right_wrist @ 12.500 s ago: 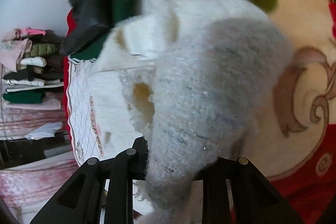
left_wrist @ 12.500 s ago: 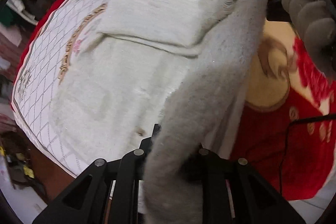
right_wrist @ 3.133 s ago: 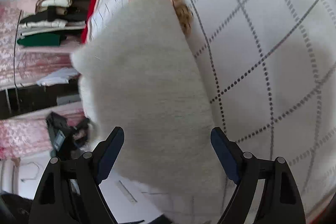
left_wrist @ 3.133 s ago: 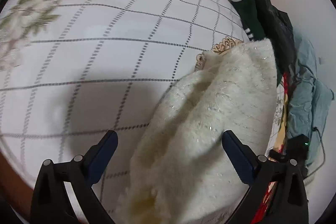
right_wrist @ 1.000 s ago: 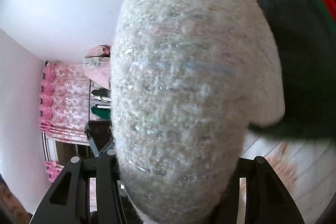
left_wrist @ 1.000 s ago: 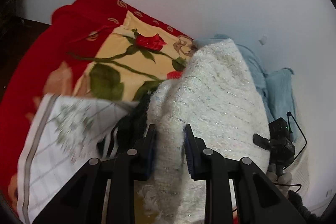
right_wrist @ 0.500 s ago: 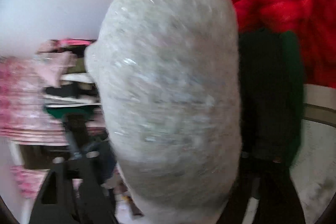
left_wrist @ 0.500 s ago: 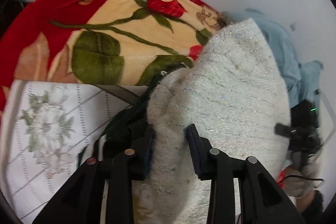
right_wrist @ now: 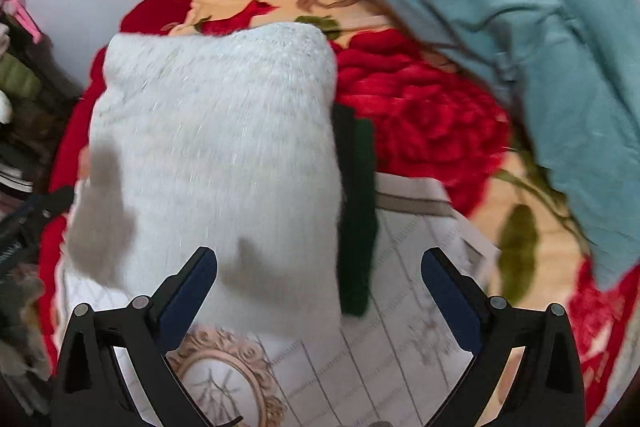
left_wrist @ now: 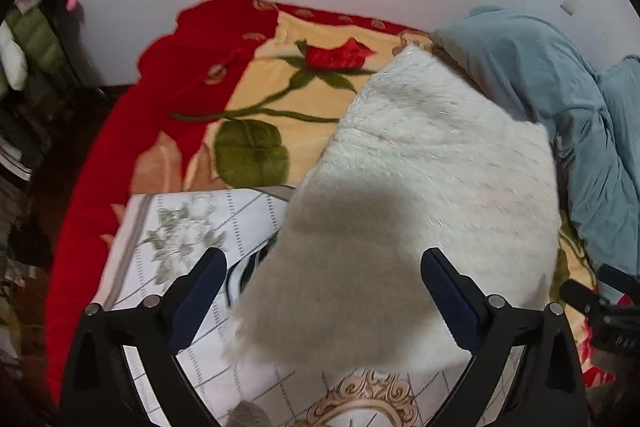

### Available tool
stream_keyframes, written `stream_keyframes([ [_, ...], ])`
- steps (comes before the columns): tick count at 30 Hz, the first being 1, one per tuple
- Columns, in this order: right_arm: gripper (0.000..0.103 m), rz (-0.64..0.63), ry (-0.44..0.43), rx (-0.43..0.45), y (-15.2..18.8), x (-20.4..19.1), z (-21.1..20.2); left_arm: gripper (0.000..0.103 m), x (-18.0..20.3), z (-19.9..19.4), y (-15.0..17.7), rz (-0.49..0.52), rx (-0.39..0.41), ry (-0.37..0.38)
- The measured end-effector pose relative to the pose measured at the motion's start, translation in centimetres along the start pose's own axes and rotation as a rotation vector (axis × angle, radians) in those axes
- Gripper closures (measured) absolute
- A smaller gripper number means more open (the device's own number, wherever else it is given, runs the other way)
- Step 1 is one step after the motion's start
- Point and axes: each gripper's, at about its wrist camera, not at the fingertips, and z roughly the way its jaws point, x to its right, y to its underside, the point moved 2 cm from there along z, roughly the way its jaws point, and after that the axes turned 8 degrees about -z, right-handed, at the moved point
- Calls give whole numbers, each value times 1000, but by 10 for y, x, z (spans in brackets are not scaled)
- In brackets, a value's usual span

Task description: Fold large clothes

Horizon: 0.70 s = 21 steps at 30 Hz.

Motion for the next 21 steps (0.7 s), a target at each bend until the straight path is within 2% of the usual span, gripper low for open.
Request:
stream_keyframes([
  [2, 0, 4, 41, 7, 31, -14, -20, 3, 2, -18, 8, 8, 13, -7],
  [4, 0, 1, 85, 20, 47, -22, -46, 3, 3, -39, 17, 0, 14, -2],
  [9, 0, 10, 127, 66, 87, -37, -118, 3, 10, -103, 43, 14, 26, 2],
  [21, 0, 61, 152, 168, 173, -49, -297, 3, 9, -260, 97, 79, 106, -45],
])
